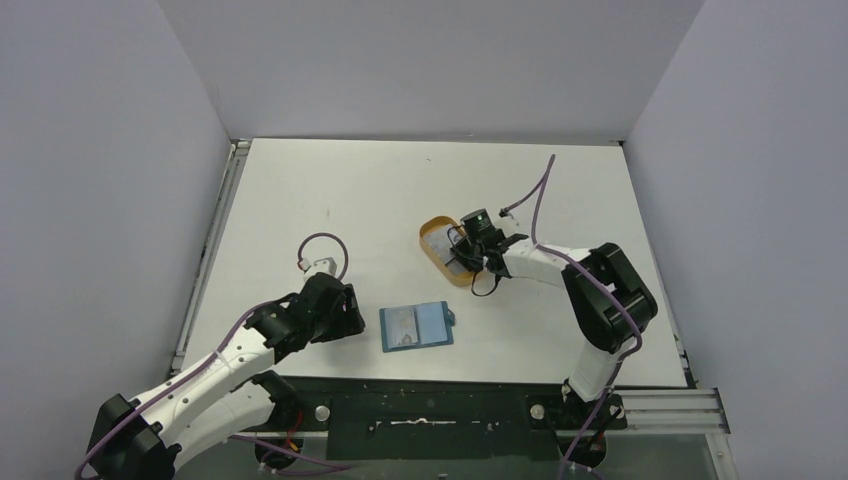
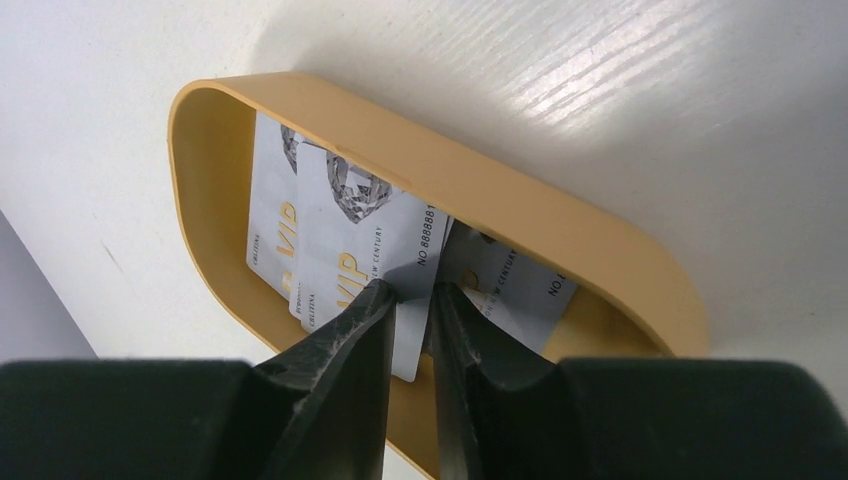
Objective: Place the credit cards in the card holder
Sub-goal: Pick up the credit card from the storage box.
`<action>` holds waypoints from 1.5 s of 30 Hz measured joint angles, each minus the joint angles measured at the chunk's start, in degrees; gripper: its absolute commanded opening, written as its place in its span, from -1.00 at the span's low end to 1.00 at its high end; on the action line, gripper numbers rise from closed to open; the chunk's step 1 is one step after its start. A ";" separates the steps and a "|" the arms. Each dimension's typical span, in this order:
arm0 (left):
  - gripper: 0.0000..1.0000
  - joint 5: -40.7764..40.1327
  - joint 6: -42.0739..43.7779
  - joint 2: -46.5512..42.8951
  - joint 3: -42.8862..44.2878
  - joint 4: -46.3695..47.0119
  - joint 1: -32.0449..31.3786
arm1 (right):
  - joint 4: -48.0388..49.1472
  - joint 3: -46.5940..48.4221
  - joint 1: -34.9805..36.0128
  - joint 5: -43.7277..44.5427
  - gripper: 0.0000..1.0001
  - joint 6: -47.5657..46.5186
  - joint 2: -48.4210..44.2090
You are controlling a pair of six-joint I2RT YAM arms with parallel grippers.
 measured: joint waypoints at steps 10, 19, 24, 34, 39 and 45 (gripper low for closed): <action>0.27 0.02 0.00 0.42 0.00 0.11 0.00 | 0.46 -1.88 0.00 -0.04 -0.85 -0.04 -1.95; 0.26 0.02 0.00 0.81 0.00 0.39 0.00 | 2.99 -2.80 -0.31 -0.63 -1.00 -0.13 -2.60; 0.26 0.02 0.00 0.79 0.00 0.39 0.00 | 5.31 -3.72 -0.31 -0.98 -1.00 -0.09 -3.06; 0.26 0.02 0.00 0.79 0.00 0.39 0.00 | 10.08 -6.40 -0.24 -0.96 -1.00 0.15 -6.99; 0.26 0.00 -0.02 0.79 0.00 0.39 0.00 | 10.47 -7.08 -0.20 -0.48 -1.00 0.15 -8.92; 0.27 -0.17 0.00 0.79 0.02 0.35 0.00 | 9.99 -7.45 -0.20 0.11 -1.00 0.07 -10.58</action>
